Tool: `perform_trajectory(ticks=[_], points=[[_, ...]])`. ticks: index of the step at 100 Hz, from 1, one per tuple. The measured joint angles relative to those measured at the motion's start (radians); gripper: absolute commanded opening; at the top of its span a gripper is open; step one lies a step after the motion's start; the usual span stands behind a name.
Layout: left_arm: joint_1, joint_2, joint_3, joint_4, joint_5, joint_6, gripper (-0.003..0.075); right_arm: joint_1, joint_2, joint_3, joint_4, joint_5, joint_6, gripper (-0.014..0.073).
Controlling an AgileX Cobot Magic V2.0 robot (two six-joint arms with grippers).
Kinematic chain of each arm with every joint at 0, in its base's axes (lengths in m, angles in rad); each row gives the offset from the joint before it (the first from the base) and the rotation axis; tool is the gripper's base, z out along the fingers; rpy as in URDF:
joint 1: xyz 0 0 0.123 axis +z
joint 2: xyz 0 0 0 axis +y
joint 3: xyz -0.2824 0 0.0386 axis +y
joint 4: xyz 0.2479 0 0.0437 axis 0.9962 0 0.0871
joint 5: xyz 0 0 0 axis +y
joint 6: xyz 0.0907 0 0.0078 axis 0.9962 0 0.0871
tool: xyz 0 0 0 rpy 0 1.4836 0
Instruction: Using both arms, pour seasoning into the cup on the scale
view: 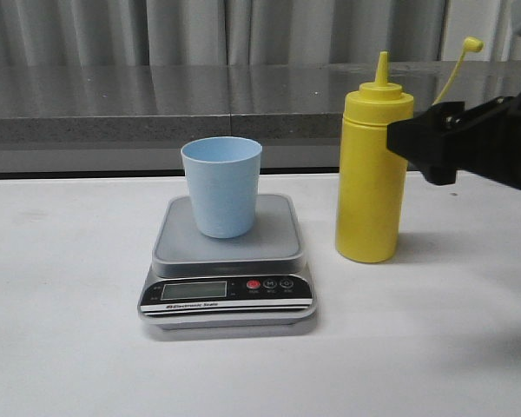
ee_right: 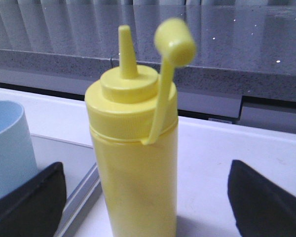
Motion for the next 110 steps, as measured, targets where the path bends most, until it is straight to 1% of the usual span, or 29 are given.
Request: perform_trajectory(ticks=[9, 29, 42, 51, 80, 96, 103, 110], points=[[0.0, 0.0, 0.0, 0.0, 0.0, 0.0, -0.002, 0.0, -0.088, 0.024, 0.016, 0.077, 0.0, 0.0654], [0.0, 0.0, 0.0, 0.0, 0.0, 0.0, -0.002, 0.0, -0.324, 0.036, 0.042, 0.396, -0.003, 0.0654], [0.0, 0.0, 0.0, 0.0, 0.0, 0.0, -0.002, -0.002, -0.489, 0.038, 0.055, 0.569, -0.045, 0.0654], [0.0, 0.0, 0.0, 0.0, 0.0, 0.0, -0.002, -0.008, -0.607, 0.038, 0.065, 0.659, -0.075, 0.0654], [0.0, 0.0, 0.0, 0.0, 0.0, 0.0, -0.002, -0.11, -0.979, 0.041, 0.068, 1.001, -0.093, 0.0654], [0.0, 0.0, 0.0, 0.0, 0.0, 0.0, -0.002, -0.131, -1.147, 0.042, 0.069, 1.155, -0.095, 0.0652], [0.0, 0.0, 0.0, 0.0, 0.0, 0.0, -0.002, -0.131, -1.204, 0.042, 0.069, 1.209, -0.095, 0.062], [0.0, 0.0, 0.0, 0.0, 0.0, 0.0, -0.002, -0.131, -1.249, 0.042, 0.069, 1.26, -0.095, 0.0542]])
